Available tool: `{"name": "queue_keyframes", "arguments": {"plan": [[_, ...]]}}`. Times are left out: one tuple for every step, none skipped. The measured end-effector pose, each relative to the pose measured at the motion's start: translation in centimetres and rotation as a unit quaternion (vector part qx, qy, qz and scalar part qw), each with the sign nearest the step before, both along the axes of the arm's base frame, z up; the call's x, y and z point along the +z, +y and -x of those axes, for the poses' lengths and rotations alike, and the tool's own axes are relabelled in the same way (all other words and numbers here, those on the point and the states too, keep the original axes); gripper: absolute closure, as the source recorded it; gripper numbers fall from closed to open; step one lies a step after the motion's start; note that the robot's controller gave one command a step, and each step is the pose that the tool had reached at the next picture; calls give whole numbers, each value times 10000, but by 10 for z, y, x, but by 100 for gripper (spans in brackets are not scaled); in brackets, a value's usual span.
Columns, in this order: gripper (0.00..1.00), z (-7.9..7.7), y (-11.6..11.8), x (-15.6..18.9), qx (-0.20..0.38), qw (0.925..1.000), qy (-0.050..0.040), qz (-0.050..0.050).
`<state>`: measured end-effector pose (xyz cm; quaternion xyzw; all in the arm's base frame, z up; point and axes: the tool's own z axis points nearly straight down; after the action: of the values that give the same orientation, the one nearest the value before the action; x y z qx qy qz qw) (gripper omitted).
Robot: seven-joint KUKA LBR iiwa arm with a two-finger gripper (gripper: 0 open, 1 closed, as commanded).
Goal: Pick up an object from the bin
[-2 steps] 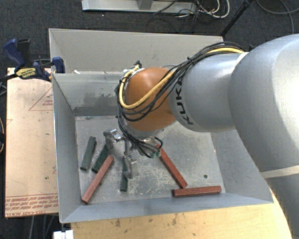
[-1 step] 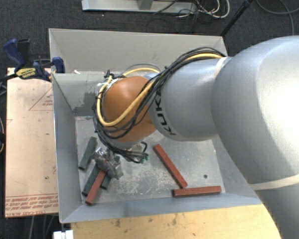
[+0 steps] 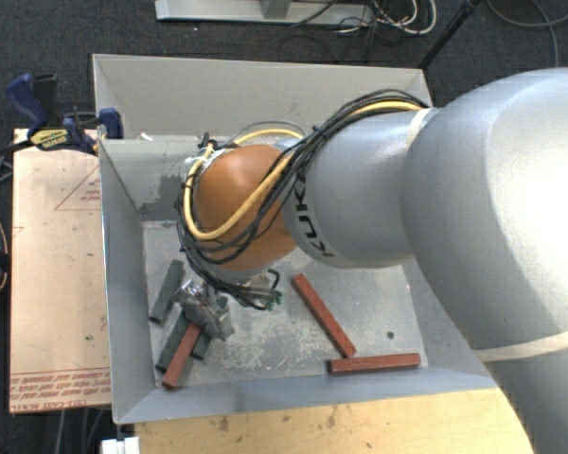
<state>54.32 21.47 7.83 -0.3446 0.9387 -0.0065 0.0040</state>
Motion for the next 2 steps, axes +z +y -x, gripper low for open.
{"name": "queue_keyframes", "arguments": {"plan": [[100,17,4,46,23,10000,77,-48],[0,-20,34,76,-522,9986,47,-67]]}}
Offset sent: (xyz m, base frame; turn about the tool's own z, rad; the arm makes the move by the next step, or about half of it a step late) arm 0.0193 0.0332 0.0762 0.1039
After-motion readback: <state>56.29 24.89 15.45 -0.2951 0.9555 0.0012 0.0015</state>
